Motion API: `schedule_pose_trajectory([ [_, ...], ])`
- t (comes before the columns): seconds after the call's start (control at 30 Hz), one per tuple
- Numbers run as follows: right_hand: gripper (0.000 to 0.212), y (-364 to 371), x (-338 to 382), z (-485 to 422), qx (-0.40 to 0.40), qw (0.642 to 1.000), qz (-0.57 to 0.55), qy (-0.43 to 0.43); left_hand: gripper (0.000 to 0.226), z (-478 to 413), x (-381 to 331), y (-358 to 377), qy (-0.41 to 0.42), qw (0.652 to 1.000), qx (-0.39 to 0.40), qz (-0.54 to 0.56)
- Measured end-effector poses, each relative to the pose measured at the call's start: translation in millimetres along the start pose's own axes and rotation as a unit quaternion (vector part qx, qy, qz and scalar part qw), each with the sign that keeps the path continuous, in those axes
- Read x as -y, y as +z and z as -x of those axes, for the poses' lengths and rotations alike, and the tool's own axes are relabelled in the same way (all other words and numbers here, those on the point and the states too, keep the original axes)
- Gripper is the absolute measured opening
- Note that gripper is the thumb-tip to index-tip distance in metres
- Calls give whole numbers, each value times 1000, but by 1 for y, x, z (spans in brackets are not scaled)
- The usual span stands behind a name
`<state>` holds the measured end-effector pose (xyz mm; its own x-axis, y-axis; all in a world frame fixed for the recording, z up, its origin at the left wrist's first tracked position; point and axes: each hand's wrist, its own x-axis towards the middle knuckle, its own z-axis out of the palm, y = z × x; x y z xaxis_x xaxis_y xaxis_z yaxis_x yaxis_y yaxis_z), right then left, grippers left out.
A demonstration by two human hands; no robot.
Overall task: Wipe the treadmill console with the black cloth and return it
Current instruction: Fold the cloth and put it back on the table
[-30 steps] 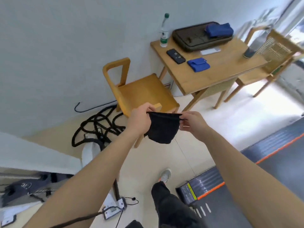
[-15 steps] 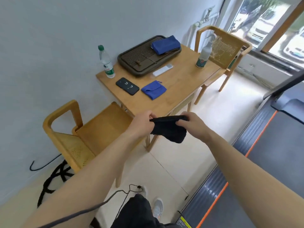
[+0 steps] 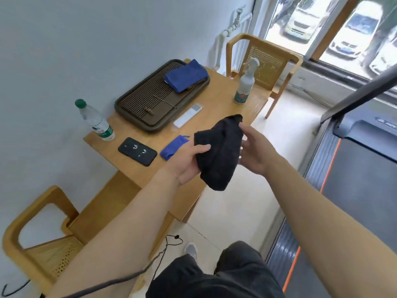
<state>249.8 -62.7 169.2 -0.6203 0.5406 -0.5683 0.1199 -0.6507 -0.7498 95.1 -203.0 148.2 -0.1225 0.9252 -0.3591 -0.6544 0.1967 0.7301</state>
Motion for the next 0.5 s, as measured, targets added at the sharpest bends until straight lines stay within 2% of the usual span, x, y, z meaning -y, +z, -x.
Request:
schedule_pose_trajectory([
  [0.13,50,-16,0,-44,69,995,60,31,45,-46,-22,-11,-3,996,-68,-54],
  [0.2,47,-22,14,-69,65,990,119,25,41,-70,-29,-19,-3,978,-145,-152],
  [0.27,56,-32,31,-100,55,981,177,51,35,-93,-36,-29,2,926,-225,-302],
  [0.33,73,-43,49,-130,42,970,222,96,34,-114,-44,-32,2,873,-278,-401],
  [0.4,78,-55,64,-162,35,957,266,114,48,-135,-51,-28,-4,847,-311,-432],
  [0.5,69,-66,85,-201,74,940,316,105,79,-167,-53,-20,-51,803,-383,-453],
])
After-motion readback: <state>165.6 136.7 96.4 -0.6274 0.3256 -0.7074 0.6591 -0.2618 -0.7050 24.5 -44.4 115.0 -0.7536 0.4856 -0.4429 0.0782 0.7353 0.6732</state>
